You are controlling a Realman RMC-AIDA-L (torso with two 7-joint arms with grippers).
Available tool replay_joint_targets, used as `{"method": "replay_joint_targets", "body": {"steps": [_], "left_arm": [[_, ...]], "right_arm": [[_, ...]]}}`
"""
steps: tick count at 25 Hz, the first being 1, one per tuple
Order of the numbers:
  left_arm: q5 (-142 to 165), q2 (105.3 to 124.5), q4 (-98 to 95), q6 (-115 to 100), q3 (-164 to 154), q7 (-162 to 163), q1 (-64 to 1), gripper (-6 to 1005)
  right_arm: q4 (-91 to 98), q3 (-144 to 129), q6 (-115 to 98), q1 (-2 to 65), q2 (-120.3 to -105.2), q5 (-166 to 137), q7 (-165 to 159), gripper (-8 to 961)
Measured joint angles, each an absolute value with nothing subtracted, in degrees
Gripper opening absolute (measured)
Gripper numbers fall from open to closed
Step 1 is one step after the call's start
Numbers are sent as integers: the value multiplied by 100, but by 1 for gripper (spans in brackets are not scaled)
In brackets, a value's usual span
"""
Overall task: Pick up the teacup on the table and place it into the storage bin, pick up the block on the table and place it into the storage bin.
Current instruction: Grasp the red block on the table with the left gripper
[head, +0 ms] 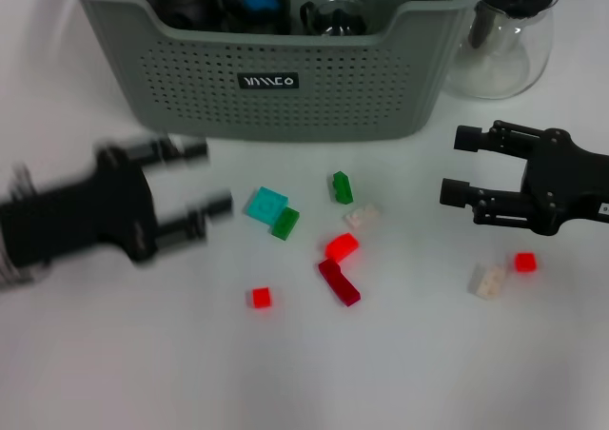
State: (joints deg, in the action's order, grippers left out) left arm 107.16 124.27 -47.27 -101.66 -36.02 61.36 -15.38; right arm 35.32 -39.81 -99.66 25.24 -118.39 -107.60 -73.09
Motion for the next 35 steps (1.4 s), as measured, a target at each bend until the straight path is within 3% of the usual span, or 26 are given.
{"method": "replay_joint_targets", "body": {"steps": [7, 12, 26, 35], "left_arm": [[11583, 12436, -3333, -9387, -3615, 5111, -1582, 583], [11739, 12413, -2753, -8895, -3622, 4389, -1669, 417], [11809, 12444, -2128, -8233, -3596, 3508, -1722, 417], [11814, 12452, -2074, -8039, -3595, 3462, -1742, 347]], "right_arm": [[3501, -4000, -9948, 2544, -11831, -10773, -7336, 833], [3498, -3984, -9942, 2509, -11821, -10776, -7338, 833], [3497, -3999, -9922, 2496, -11822, -10775, -7339, 833], [3488, -3999, -9887, 2489, -11821, -10775, -7339, 832]]}}
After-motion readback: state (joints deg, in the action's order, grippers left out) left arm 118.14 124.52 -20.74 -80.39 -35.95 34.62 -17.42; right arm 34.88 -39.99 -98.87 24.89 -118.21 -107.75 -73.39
